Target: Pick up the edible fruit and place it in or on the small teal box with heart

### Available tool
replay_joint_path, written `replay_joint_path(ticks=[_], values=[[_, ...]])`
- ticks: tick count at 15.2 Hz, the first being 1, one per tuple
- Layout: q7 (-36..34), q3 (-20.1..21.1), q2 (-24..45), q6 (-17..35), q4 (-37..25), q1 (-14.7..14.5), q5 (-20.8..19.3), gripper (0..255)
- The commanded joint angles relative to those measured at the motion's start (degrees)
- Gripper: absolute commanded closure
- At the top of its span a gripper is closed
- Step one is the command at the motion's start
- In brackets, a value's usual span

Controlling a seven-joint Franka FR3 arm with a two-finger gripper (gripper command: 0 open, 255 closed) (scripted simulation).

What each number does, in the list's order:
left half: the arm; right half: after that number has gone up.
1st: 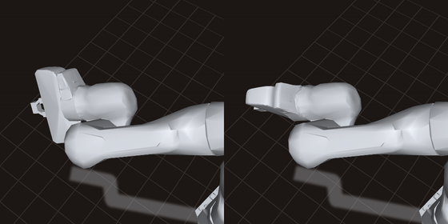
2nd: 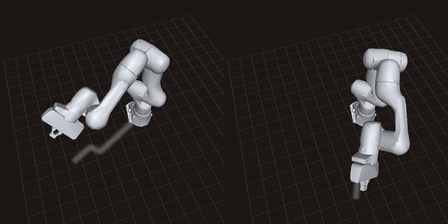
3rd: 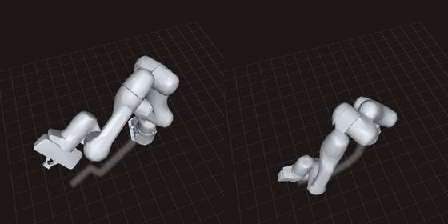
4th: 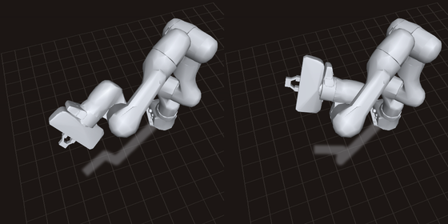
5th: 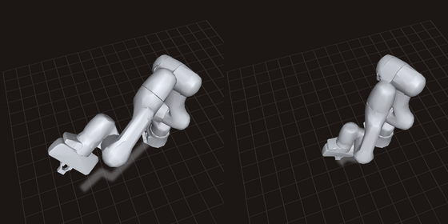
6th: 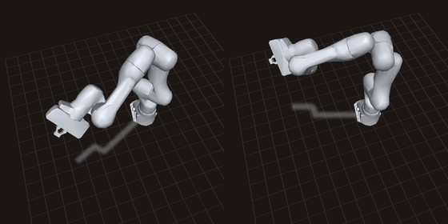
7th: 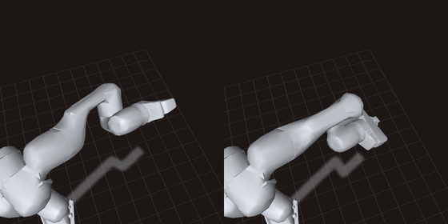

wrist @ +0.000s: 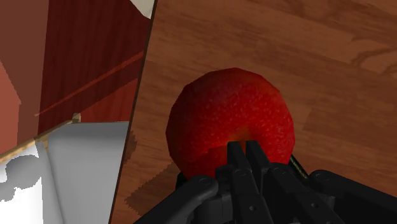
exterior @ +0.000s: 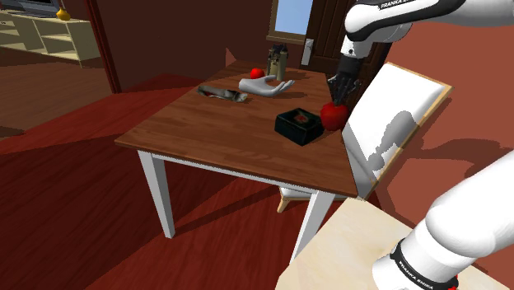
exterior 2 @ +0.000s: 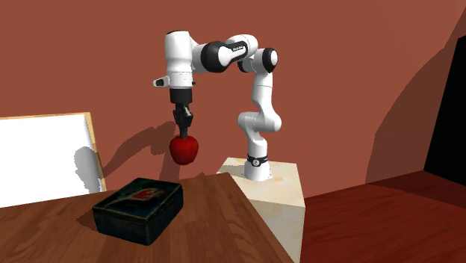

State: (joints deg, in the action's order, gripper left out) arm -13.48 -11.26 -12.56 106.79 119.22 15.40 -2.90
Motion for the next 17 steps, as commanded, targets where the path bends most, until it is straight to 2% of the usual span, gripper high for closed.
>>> replay_joint_path(ticks=[1, 8, 13, 17], values=[[-0.05, 0.08, -0.14, -1.69, -1.54, -0.04, 0.02, 255], [0.00, 0.21, -0.22, -6.66, -6.43, -0.12, 0.09, 255], [1.10, -0.37, 11.32, -11.29, -22.41, -0.30, 2.31, 255], [2.02, -0.74, 21.75, -16.80, -38.14, 0.32, 4.46, 255]])
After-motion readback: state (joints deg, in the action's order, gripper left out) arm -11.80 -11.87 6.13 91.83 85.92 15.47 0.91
